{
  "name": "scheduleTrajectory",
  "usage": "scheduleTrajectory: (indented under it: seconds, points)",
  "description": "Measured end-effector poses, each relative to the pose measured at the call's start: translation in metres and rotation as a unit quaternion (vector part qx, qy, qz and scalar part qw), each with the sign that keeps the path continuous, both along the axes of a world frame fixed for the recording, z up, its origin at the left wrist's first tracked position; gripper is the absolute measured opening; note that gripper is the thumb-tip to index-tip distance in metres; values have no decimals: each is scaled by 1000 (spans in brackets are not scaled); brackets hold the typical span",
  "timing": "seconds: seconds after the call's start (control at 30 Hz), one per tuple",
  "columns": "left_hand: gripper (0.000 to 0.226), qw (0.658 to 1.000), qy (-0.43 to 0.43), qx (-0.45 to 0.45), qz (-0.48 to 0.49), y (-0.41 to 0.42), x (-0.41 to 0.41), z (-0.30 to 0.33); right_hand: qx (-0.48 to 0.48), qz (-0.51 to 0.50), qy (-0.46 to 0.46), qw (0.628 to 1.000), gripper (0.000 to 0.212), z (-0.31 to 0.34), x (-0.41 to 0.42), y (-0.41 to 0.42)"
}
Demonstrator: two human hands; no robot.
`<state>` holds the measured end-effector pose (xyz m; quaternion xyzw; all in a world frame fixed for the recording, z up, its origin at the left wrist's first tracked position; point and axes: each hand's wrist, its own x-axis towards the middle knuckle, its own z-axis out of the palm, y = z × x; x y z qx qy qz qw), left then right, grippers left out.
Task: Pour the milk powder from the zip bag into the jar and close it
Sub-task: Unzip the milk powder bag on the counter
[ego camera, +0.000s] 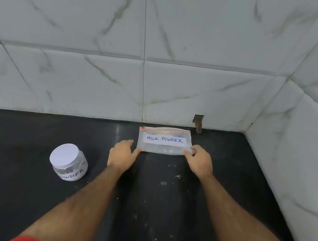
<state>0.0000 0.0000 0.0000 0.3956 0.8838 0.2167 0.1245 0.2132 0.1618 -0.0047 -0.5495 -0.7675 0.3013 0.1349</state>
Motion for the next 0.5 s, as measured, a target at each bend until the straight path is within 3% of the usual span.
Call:
scheduleTrajectory:
  seconds: [0.2,0.33,0.5]
  points:
    - [46,989,-105,42,98,45,-13,-6,-57,-86,28,994,32,-5,-20,50]
    - [35,983,-128,1,133,68,-21,-19,-81,-107,4,991,19,-18,-28,69]
    - [25,970,-166,-12,176,76,-25,-32,-124,-148,21,981,22,-23,-34,76]
